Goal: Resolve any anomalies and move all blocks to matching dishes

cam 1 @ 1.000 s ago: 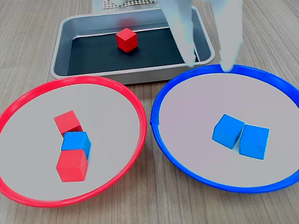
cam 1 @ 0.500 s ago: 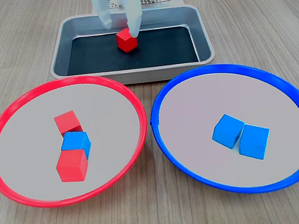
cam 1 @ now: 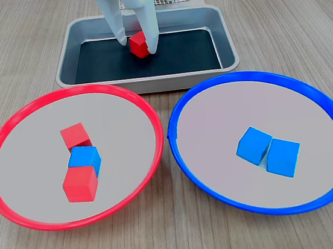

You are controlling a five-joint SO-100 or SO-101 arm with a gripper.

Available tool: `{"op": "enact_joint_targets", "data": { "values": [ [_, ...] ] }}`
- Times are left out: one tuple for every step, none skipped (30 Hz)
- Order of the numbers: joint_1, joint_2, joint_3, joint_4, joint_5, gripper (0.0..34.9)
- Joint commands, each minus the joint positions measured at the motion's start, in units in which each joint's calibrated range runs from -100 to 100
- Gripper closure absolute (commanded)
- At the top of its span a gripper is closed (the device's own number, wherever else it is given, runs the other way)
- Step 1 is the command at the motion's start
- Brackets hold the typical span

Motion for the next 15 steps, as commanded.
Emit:
{"op": "enact_joint_targets", "data": {
  "values": [
    [-2.5,-0.4,1.0,-1.0,-1.2,29.0],
    [-3.4,-0.4,1.3,-1.5,-1.8,34.1],
    [-3.7,-0.4,1.4,-1.6,-2.0,34.6],
    [-4.2,-0.4,1.1,-1.6,-2.4,34.7],
    [-5.3,-0.5,-0.3,-1.7,-4.1,34.8],
    [-5.9,-0.5,-1.8,-1.5,-5.1,34.8],
    [-6.5,-0.4,-4.1,-0.6,-6.3,34.8],
    [-7.4,0.2,-11.1,2.5,-9.3,34.8],
    [-7.8,0.5,-14.1,4.1,-10.4,34.8],
    [-8.2,1.1,-19.1,6.0,-11.9,34.8],
    [-8.4,2.0,-23.6,7.1,-13.4,34.8],
    [-8.4,3.0,-27.4,7.5,-14.4,34.8],
    [-8.2,4.7,-32.3,7.2,-15.5,34.8],
    [-7.9,6.2,-35.2,6.6,-16.1,34.8],
    [-7.4,8.2,-38.7,5.4,-16.5,34.8]
  ]
}}
